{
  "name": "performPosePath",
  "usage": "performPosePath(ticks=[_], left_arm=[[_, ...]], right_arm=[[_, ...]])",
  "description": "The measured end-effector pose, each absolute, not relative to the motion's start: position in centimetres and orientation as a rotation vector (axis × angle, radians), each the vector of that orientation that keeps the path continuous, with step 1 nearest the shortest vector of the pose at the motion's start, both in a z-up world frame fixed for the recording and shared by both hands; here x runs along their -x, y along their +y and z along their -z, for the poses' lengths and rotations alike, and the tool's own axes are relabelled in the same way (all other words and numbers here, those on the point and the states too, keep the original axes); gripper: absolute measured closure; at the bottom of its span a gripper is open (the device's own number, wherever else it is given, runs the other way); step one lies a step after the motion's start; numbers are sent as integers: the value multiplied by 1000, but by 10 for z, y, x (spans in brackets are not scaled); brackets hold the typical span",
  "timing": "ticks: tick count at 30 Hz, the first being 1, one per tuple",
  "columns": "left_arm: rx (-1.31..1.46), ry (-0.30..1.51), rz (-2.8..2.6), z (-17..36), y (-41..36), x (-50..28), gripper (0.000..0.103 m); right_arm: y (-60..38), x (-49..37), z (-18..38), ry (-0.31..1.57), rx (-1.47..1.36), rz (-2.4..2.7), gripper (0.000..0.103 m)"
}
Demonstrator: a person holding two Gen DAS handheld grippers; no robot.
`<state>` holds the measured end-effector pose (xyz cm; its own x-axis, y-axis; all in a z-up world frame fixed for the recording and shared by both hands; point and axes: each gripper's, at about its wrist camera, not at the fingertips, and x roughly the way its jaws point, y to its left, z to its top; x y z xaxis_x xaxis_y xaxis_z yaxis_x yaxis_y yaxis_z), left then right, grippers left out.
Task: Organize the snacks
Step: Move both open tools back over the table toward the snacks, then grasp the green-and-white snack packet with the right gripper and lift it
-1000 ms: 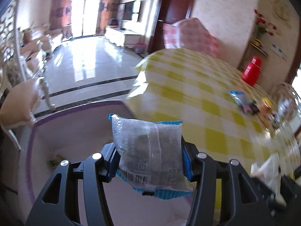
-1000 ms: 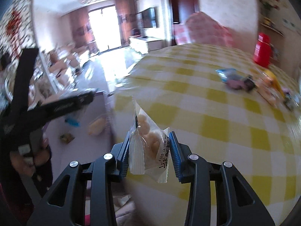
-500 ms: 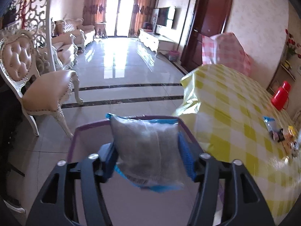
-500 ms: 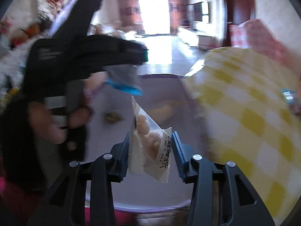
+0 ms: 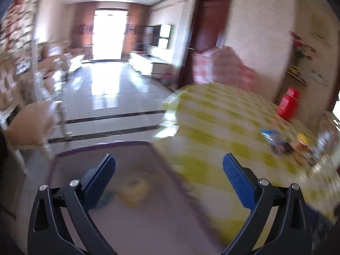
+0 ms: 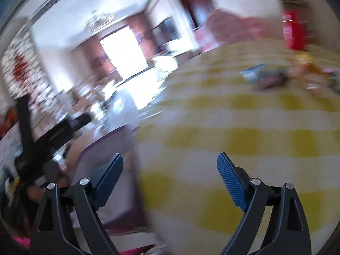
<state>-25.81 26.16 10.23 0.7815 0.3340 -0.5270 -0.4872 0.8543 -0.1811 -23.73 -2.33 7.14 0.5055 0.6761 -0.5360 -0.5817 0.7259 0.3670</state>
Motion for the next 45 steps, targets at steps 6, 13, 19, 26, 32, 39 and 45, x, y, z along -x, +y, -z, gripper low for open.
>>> performPosePath(ticks=[6,13,19,26,32,39,45], left_arm=[[231,609,-177,-99,153,191,2],[141,755,-39,-67,38,84,2],[157,823,7,-52,-25,-4,2],[167,863,55,-35,-72,-68,2],[212,841,91,-21,-76,-92,2],[282,885,154,-15,-60,-96,2],[260,891,170,-15,-60,-93,2]], right_arm=[[-156,189,-63,709,-328,-412,16],[-267,142,-43,714,-439,-120,16],[-312,73,-26,797,-463,-2,16],[-318,-17,-15,833,-411,62,16],[-300,-74,-16,831,-332,28,16],[-281,-125,-13,882,-156,-91,16],[-272,-125,-8,918,-54,-144,36]])
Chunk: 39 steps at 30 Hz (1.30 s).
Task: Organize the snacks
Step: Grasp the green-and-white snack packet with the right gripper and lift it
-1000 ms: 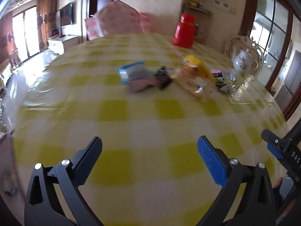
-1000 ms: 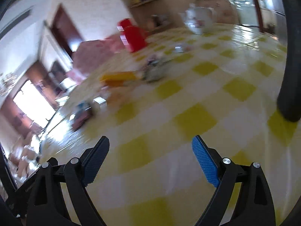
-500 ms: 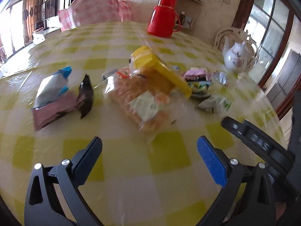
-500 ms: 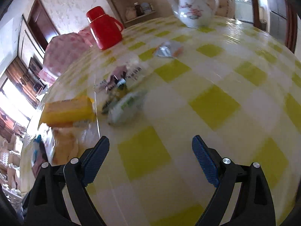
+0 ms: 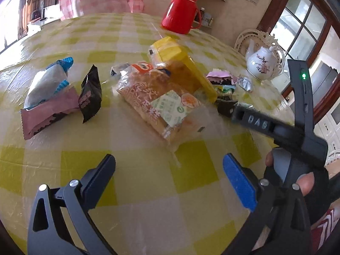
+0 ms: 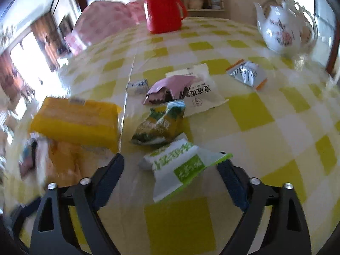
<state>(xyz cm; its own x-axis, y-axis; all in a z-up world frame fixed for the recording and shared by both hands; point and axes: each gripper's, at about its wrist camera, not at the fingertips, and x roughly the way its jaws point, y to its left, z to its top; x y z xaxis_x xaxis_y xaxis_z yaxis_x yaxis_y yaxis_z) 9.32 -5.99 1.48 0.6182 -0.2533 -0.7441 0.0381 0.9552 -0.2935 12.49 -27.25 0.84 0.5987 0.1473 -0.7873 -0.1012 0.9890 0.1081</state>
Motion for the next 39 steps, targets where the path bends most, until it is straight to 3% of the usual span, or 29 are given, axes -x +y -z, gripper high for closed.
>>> performPosePath(ticks=[1,2,3,4,10,13,14,16,18,19,20,25,35,36,38,39], left_arm=[[259,892,170,-15,-60,-93,2],[257,893,171,-15,-59,-93,2],[253,893,172,-15,-59,-92,2],[247,895,174,-15,-59,-92,2],[249,894,170,-16,-57,-93,2],[257,891,168,-16,-57,-93,2],[254,891,167,-16,-57,-94,2],[250,891,164,-16,-58,-93,2],[245,893,163,-16,-58,-94,2],[242,894,161,-16,-59,-94,2],[239,895,160,-16,-59,-94,2],[232,897,158,-16,-60,-94,2],[225,902,159,-16,-61,-93,2],[221,905,158,-16,-62,-93,2],[209,909,156,-16,-63,-93,2],[200,911,155,-16,-64,-93,2]], right_arm=[[-272,-123,-9,912,-26,-116,49],[-273,-120,-11,908,-22,-109,71],[-276,-117,-12,899,-28,-104,71],[-280,-110,-14,888,-40,-91,90],[-296,-61,-20,838,-112,-83,101],[-305,-44,-22,820,-186,-125,100],[-308,-43,-20,836,-203,-140,91],[-313,-41,-18,884,-234,-183,87],[-315,-33,-20,905,-244,-222,73],[-316,-28,-21,908,-240,-220,28],[-318,-23,-22,900,-253,-209,5],[-344,-11,-28,796,-355,-68,4],[-335,-88,-10,909,-299,53,7],[-331,-87,-9,914,-252,67,11],[-323,-83,-8,910,-119,121,50],[-324,-80,-8,909,-99,124,56]])
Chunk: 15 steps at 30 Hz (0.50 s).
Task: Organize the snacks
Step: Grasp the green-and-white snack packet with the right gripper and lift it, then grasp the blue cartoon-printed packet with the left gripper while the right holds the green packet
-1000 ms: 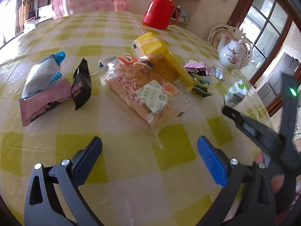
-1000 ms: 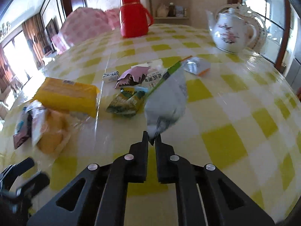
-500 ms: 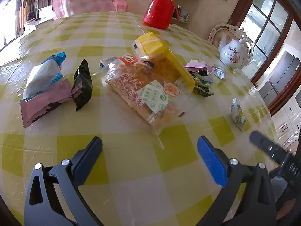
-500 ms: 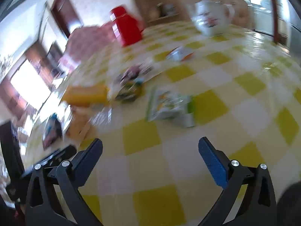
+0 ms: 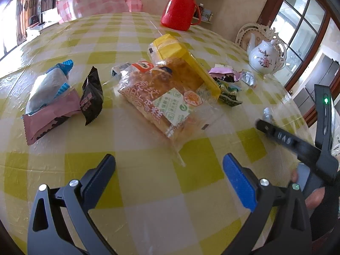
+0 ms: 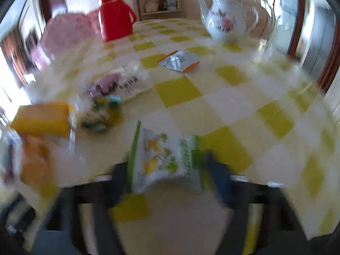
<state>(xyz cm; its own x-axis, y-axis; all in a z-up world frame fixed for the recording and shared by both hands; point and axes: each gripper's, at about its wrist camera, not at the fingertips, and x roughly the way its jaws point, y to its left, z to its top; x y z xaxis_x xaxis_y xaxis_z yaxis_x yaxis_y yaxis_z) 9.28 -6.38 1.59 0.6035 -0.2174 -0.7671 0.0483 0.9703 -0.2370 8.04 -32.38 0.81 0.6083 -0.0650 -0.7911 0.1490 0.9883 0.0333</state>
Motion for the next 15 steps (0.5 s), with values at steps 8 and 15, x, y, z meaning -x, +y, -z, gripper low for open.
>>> performPosePath(ticks=[8,15], left_arm=[[128,875,143,-25,-71,-84,2],[-16,688,-2,-59,-58,-68,2]], right_arm=[[-344,-49,-21,804,-218,25,73],[-323,-39,-40,712,-235,-48,79]])
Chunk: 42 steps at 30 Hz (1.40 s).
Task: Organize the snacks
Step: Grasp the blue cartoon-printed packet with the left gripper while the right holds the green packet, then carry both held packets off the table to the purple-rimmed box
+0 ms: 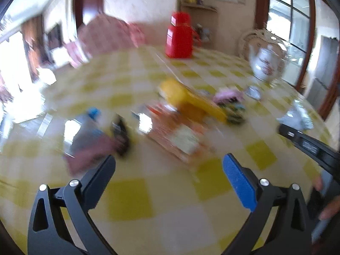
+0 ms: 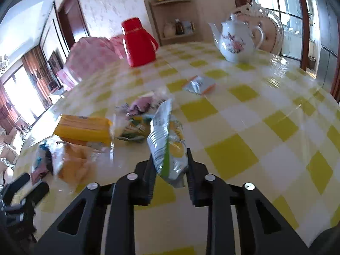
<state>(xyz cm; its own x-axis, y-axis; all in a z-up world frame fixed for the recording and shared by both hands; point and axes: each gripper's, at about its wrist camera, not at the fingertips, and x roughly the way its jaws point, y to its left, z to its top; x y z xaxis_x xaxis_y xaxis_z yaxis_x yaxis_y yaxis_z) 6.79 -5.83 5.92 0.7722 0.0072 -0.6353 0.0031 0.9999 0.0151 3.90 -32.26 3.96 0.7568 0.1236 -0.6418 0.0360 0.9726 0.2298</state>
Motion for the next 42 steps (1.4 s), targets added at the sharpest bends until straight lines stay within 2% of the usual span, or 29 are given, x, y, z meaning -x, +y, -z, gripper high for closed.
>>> performPosePath(ticks=[2,6,10,13,18,19,21,22,23,31,42], left_arm=[[5,677,-76,-65,-40,-72,2],[241,721,-211,-65,37,-95,2],[339,841,-226,-54,87,-132,2],[369,915,-249,-40,99,-154,2],[241,950,-279,-28,80,-178,2],[225,964,-283,-23,80,-180,5],[163,945,-294,-20,77,-177,34],[157,934,-293,-23,77,-175,46],[183,920,-283,-25,80,-172,49],[198,695,-232,-65,73,-132,50],[137,708,-25,-66,-5,-96,49]], right_arm=[[-319,-37,-44,699,-240,-59,80],[-312,-31,-50,677,-243,-66,80],[-306,-28,-52,670,-246,-82,80],[-303,-27,-54,666,-250,-101,80],[-299,-25,-56,661,-239,-110,80],[-298,-26,-56,662,-237,-109,80],[-298,-26,-55,660,-234,-109,80],[-298,-25,-56,657,-231,-106,80],[-298,-25,-56,653,-228,-104,80],[-289,-19,-61,624,-205,-118,80],[-265,-15,-54,662,-208,-190,80]])
